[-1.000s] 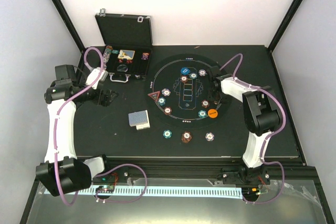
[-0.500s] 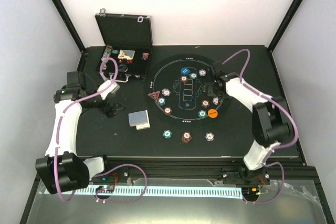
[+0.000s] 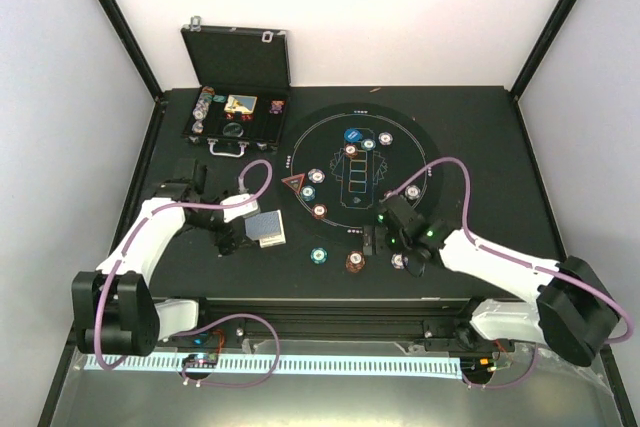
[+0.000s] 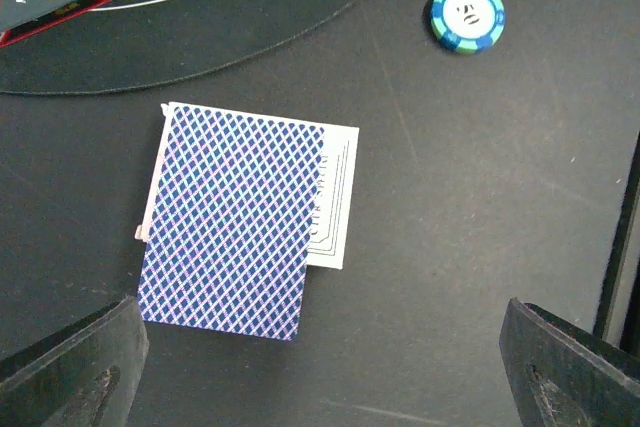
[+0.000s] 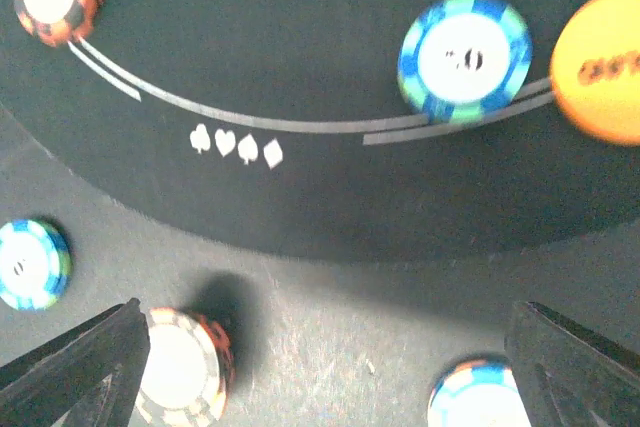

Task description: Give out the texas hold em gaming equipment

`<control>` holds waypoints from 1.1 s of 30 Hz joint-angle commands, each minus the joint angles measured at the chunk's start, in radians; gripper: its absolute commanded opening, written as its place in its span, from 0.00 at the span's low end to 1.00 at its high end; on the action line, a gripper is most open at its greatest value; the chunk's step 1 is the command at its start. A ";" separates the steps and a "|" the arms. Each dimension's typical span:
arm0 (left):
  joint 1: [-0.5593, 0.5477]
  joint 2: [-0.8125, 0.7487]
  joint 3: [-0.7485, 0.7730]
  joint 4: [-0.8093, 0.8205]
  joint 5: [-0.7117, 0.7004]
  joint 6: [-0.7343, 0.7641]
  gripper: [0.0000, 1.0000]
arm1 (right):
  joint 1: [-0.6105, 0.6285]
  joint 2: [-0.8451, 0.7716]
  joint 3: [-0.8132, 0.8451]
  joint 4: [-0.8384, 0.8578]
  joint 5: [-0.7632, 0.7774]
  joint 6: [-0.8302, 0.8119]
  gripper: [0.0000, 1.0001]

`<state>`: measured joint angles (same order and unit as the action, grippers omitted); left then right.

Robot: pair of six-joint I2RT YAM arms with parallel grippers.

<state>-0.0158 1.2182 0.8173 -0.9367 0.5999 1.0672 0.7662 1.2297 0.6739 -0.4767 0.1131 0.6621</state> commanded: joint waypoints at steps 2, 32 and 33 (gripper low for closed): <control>-0.008 0.016 -0.021 0.080 -0.018 0.145 0.99 | 0.043 -0.039 -0.131 0.171 -0.028 0.085 1.00; -0.025 0.186 0.028 0.164 -0.088 0.207 0.99 | 0.047 -0.141 -0.232 0.285 -0.041 0.087 1.00; -0.026 0.191 0.029 0.166 -0.093 0.206 0.99 | 0.047 -0.139 -0.231 0.285 -0.044 0.085 1.00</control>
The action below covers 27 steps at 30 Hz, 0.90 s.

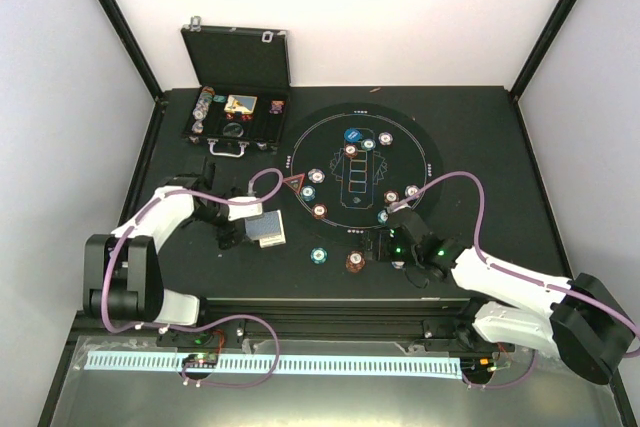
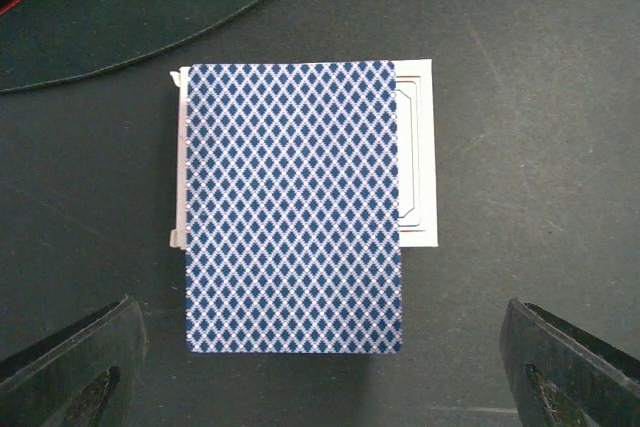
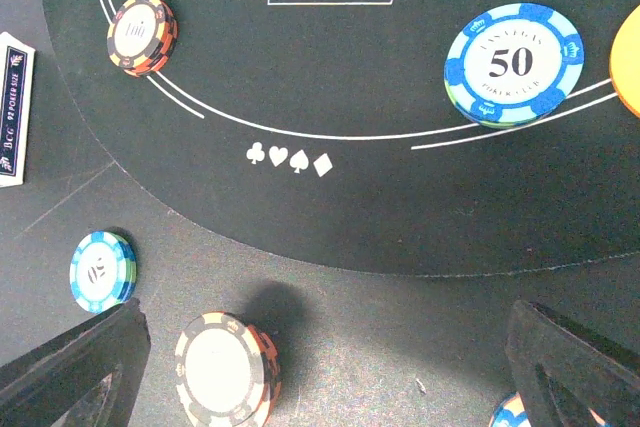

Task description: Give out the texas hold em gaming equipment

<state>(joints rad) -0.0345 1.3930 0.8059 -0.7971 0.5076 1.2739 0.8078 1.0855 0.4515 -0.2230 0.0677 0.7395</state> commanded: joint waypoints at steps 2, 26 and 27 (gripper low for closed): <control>-0.006 0.030 0.048 0.029 -0.008 -0.001 0.99 | 0.005 0.007 -0.008 0.031 0.001 0.007 1.00; -0.040 0.107 0.080 -0.001 -0.061 -0.011 0.99 | 0.004 0.038 0.004 0.036 -0.005 0.006 1.00; -0.041 0.108 0.080 -0.001 -0.064 -0.011 0.99 | 0.005 0.038 0.004 0.036 -0.005 0.006 1.00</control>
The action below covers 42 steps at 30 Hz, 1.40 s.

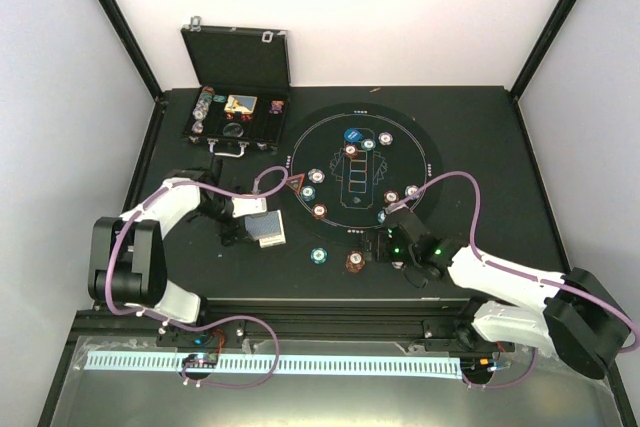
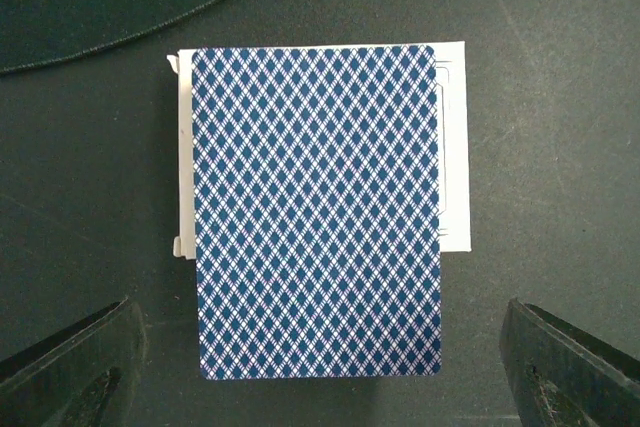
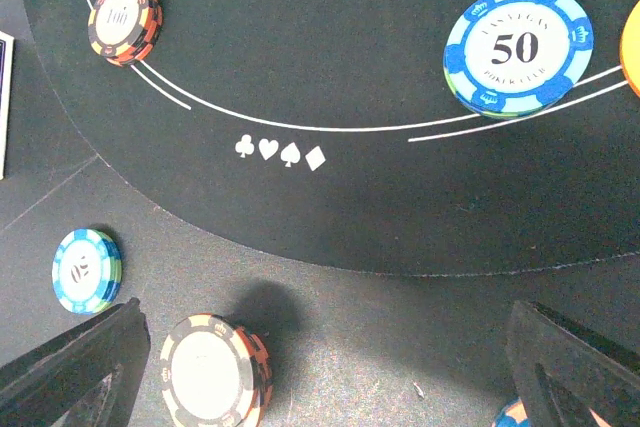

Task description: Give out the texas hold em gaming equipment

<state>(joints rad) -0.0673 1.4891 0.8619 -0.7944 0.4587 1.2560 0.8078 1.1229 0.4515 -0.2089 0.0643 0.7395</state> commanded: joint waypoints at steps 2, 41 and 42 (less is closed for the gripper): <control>-0.011 0.016 0.023 -0.003 -0.018 0.004 0.99 | 0.005 0.001 0.003 0.021 -0.001 0.005 1.00; -0.060 0.064 -0.080 0.166 -0.127 -0.054 0.99 | 0.004 -0.001 0.003 0.008 0.017 0.021 1.00; -0.061 0.067 -0.081 0.169 -0.129 -0.056 0.99 | 0.005 -0.003 0.002 0.009 0.016 0.021 1.00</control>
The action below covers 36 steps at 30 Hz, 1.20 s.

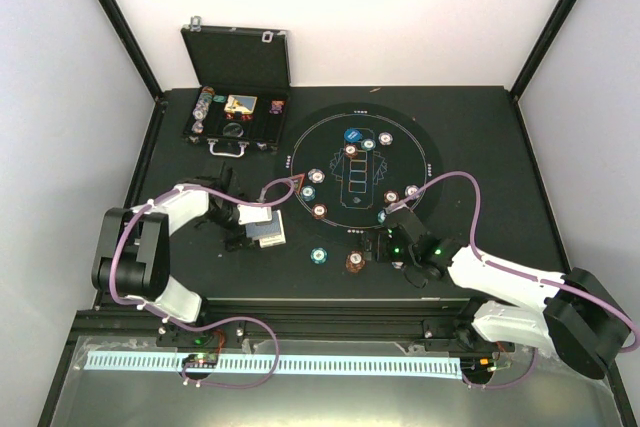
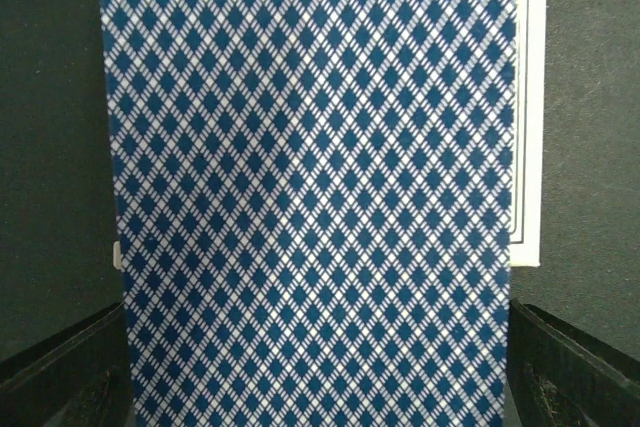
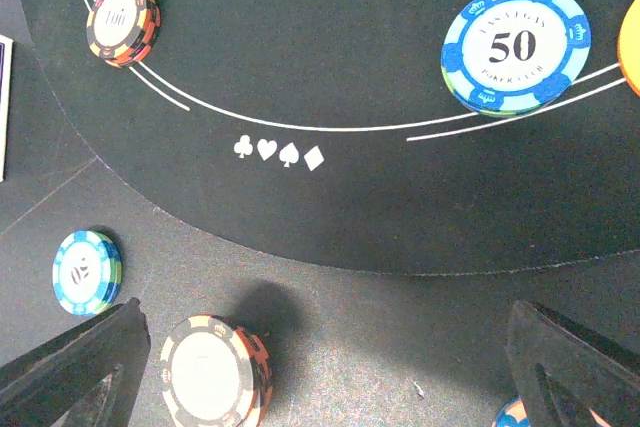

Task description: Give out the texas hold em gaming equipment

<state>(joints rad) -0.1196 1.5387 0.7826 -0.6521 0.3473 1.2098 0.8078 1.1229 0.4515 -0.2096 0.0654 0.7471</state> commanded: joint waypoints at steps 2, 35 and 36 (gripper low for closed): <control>-0.011 0.019 -0.003 0.035 -0.021 -0.015 0.99 | 0.005 -0.005 0.000 0.009 0.016 0.015 1.00; -0.024 0.014 -0.072 0.141 -0.059 -0.031 0.82 | 0.005 0.010 0.002 0.020 0.004 0.009 1.00; -0.025 0.014 -0.074 0.142 -0.062 -0.030 0.81 | 0.005 0.011 0.002 0.022 0.003 0.008 1.00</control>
<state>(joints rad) -0.1345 1.5387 0.7437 -0.5724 0.3367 1.1442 0.8078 1.1297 0.4515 -0.2092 0.0647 0.7471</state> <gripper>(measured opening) 0.829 0.999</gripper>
